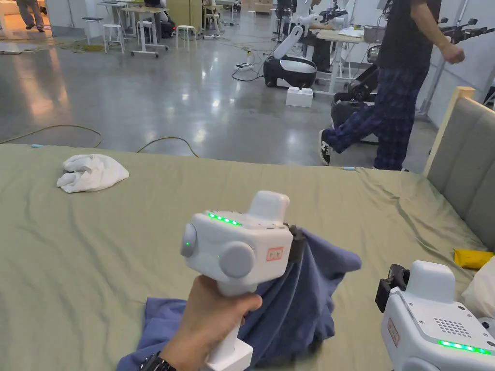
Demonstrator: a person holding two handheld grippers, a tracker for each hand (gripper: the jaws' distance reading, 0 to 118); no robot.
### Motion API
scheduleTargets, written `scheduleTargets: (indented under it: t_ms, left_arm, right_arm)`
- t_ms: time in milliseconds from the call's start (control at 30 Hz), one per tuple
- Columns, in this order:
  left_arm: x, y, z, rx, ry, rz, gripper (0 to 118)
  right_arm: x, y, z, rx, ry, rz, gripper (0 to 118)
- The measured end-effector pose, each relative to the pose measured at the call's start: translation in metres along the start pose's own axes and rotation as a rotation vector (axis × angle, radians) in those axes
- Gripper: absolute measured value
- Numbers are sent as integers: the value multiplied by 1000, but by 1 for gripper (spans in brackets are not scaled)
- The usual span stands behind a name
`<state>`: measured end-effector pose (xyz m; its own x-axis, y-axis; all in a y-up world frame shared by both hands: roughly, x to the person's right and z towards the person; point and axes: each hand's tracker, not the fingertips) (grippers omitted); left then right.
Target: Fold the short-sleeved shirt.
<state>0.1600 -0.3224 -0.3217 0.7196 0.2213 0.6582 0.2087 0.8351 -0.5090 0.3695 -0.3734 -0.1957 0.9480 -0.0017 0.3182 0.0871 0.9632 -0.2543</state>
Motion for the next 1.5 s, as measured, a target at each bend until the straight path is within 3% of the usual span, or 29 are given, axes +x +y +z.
scheduleTargets:
  t_ms: [133,267,433,700,733,833,867,933,1100,1433,1467,1500]
  left_arm:
    - [14,-47,-37,-104,-24,-9,8]
    - [18,-75,-44,-128,-26,-15,79]
    - [-3,-75,-7,-13,39,20,79]
    - [-62,-68,79,250,371,88,76]
    - [-68,-71,90,274,413,98,71]
    - [-79,-79,113,331,548,56,14]
    - [-81,-82,117,325,617,37,9]
    - [-89,-89,127,327,619,44,1]
    - [-122,-103,135,280,647,134,1]
    - [-248,-114,37,-157,449,429,1]
    - [-257,-114,25,-180,447,441,5]
    - [-266,-114,12,-215,437,457,18]
  right_arm:
    - [14,-8,-1,-27,-22,-1,0]
    - [19,-13,0,-51,-26,-1,0]
    - [13,-13,1,-59,4,1,0]
    - [-23,2,4,10,68,35,0]
    - [-29,5,5,23,76,41,0]
    - [-44,9,6,60,92,47,0]
    - [-48,10,6,67,100,44,0]
    - [-55,12,6,79,116,43,0]
    - [-68,15,-1,73,150,46,0]
    - [-58,-2,-24,-12,139,67,0]
    - [-55,-4,-27,-22,132,68,0]
    - [-51,-6,-29,-32,123,68,0]
